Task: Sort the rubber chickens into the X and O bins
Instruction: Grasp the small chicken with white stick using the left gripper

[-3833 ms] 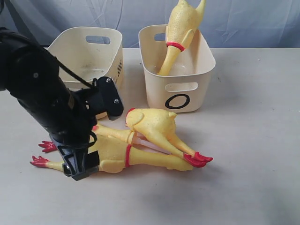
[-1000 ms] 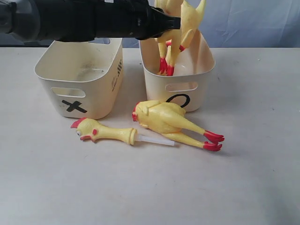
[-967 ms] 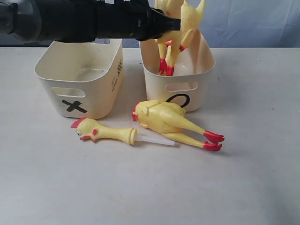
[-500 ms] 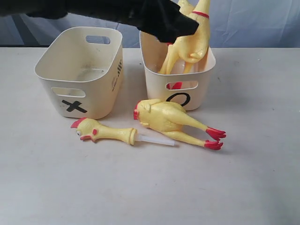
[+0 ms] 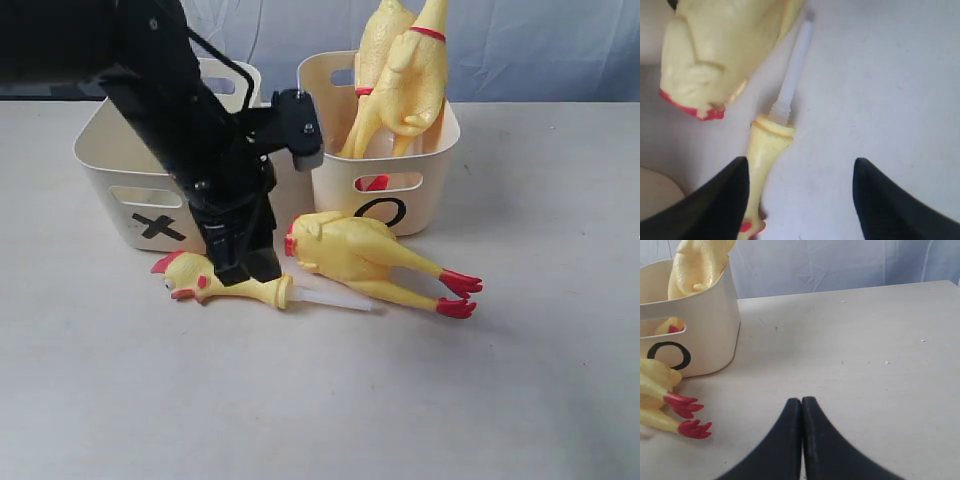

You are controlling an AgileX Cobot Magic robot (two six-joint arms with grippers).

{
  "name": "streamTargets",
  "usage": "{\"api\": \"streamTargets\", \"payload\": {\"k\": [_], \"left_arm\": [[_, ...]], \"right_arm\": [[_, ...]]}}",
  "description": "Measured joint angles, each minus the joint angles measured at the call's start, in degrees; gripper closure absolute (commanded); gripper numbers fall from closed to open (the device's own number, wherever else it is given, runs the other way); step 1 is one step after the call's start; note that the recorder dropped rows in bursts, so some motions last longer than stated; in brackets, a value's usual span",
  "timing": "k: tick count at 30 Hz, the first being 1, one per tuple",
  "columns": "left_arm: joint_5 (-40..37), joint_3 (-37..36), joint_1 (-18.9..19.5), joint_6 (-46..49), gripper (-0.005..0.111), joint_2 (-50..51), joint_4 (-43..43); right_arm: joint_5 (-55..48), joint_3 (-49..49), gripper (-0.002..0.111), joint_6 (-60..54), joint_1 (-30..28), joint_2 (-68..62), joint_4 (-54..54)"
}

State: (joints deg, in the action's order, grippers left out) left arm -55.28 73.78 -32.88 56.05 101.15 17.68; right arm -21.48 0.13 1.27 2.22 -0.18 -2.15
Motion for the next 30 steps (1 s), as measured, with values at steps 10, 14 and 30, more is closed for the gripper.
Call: {"api": "streamTargets", "payload": {"k": [10, 14, 30], "left_arm": [[6.03, -5.95, 0.00, -1.30, 0.049, 6.21, -1.80], [10.63, -6.26, 0.00, -1.40, 0.049, 8.87, -2.08], [19.11, -5.77, 0.00, -1.43, 0.080, 12.83, -3.60]], "right_arm": [[0.00, 0.00, 0.108, 0.00, 0.00, 0.00, 0.00], [0.00, 0.00, 0.108, 0.00, 0.00, 0.00, 0.00], [0.00, 0.00, 0.108, 0.00, 0.00, 0.00, 0.00]]}}
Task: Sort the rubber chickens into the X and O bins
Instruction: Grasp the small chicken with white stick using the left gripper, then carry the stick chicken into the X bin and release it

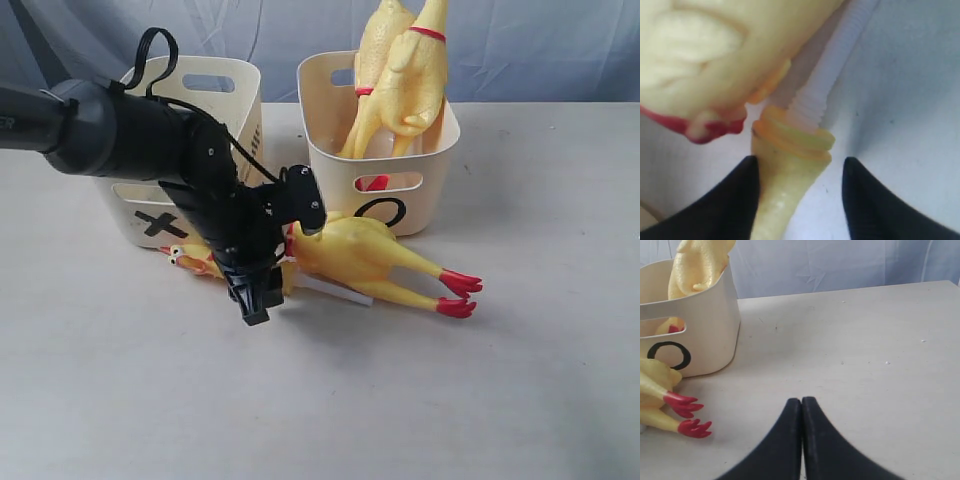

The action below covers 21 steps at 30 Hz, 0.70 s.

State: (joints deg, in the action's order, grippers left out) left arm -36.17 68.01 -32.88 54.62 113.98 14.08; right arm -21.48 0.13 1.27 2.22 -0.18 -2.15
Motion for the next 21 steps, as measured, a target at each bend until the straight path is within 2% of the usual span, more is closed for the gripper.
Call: {"api": "streamTargets", "payload": {"k": [2, 9, 13, 16, 21], "left_arm": [[-0.79, 0.04, 0.00, -1.02, 0.106, 0.00, -0.51], [-8.95, 0.37, 0.00, -8.78, 0.107, -0.58, -2.62], [-21.21, -0.11, 0.00, -10.26, 0.107, -2.76, -2.02], [-30.91, -1.40, 0.00, -5.57, 0.107, -5.85, 5.70], [-32.73, -1.30, 0.00, 6.70, 0.107, -15.83, 23.70]], "right_arm": [[0.00, 0.00, 0.108, 0.00, 0.00, 0.00, 0.00], [0.00, 0.00, 0.108, 0.00, 0.00, 0.00, 0.00], [0.00, 0.00, 0.108, 0.00, 0.00, 0.00, 0.00], [0.00, 0.00, 0.108, 0.00, 0.00, 0.00, 0.00], [0.00, 0.00, 0.108, 0.00, 0.00, 0.00, 0.00]]}}
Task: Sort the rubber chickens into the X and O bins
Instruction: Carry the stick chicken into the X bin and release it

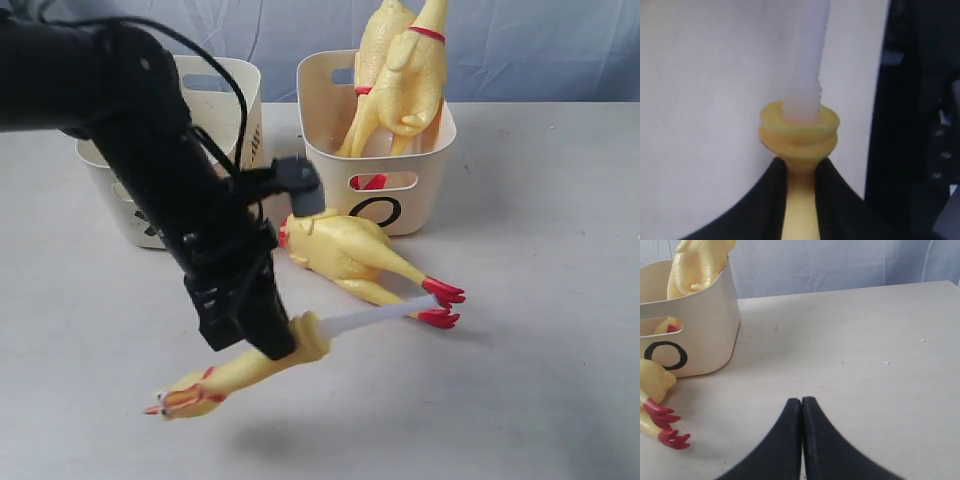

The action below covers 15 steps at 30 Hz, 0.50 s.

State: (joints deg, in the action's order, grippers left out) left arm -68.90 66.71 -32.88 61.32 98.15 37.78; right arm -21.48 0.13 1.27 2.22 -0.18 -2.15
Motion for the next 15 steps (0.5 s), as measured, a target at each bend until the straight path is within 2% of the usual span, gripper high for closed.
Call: {"api": "streamTargets", "payload": {"k": [3, 5, 10, 12, 15], "left_arm": [[1.78, 0.00, -0.09, 5.30, 0.107, -5.73, 6.44], [8.64, 0.00, -0.24, 6.38, 0.107, -9.40, 6.66], [39.42, 0.00, 0.01, 1.48, 0.107, -13.67, -1.21], [52.08, 0.00, 1.31, -2.97, 0.107, -13.70, -3.33], [65.04, 0.00, 4.38, -9.18, 0.107, -13.47, -3.19]], "right_arm": [[0.00, 0.00, 0.108, 0.00, 0.00, 0.00, 0.00], [0.00, 0.00, 0.108, 0.00, 0.00, 0.00, 0.00], [0.00, 0.00, 0.108, 0.00, 0.00, 0.00, 0.00], [0.00, 0.00, 0.108, 0.00, 0.00, 0.00, 0.00], [0.00, 0.00, 0.108, 0.00, 0.00, 0.00, 0.00]]}}
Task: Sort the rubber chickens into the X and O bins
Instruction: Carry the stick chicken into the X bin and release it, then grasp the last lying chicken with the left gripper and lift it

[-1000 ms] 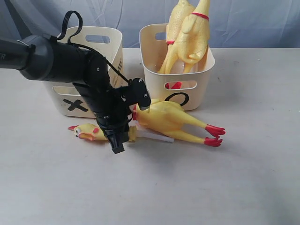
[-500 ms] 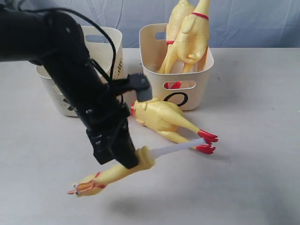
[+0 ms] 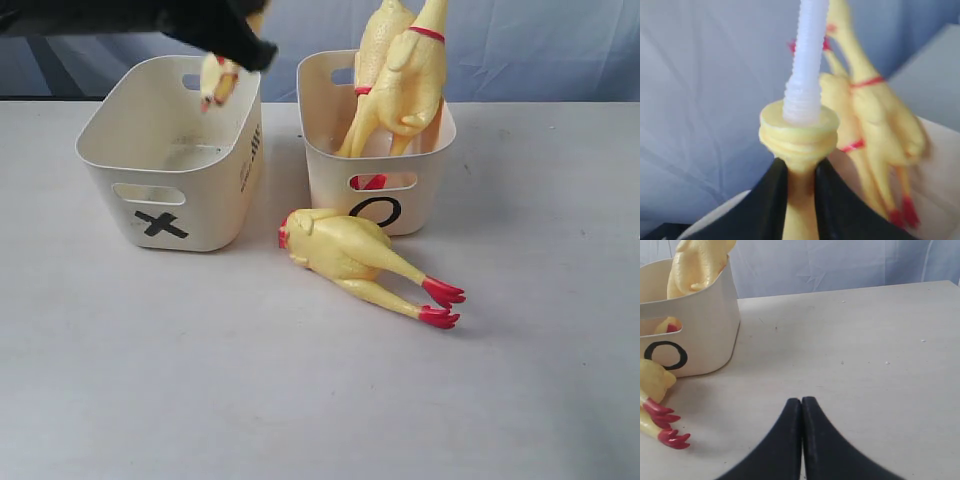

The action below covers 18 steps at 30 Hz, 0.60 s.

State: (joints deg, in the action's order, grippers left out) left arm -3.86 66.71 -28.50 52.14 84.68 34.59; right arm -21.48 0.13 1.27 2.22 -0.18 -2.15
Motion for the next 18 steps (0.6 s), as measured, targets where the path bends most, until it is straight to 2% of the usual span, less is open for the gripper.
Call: {"api": "streamTargets", "payload": {"k": [3, 6, 9, 12, 14, 16, 18], "left_arm": [[6.12, 0.00, 3.74, -4.00, 0.107, 0.51, 1.61], [6.79, 0.00, 6.59, -5.05, 0.099, 1.52, 3.60], [6.66, 0.00, 8.35, -5.52, 0.080, 2.23, 5.60], [6.66, 0.00, 9.04, -5.52, 0.054, 2.37, 5.55], [7.27, 0.00, 9.03, -5.52, 0.041, 2.37, 5.04], [7.55, 0.00, 9.03, -5.52, 0.035, 2.37, 4.59], [6.40, 0.00, 9.15, -5.52, 0.035, 2.37, 4.95]], "right_arm": [[0.00, 0.00, 0.108, 0.00, 0.00, 0.00, 0.00], [0.00, 0.00, 0.108, 0.00, 0.00, 0.00, 0.00], [0.00, 0.00, 0.108, 0.00, 0.00, 0.00, 0.00], [0.00, 0.00, 0.108, 0.00, 0.00, 0.00, 0.00], [0.00, 0.00, 0.108, 0.00, 0.00, 0.00, 0.00], [0.00, 0.00, 0.108, 0.00, 0.00, 0.00, 0.00], [0.00, 0.00, 0.108, -0.11, 0.00, 0.00, 0.00]]}}
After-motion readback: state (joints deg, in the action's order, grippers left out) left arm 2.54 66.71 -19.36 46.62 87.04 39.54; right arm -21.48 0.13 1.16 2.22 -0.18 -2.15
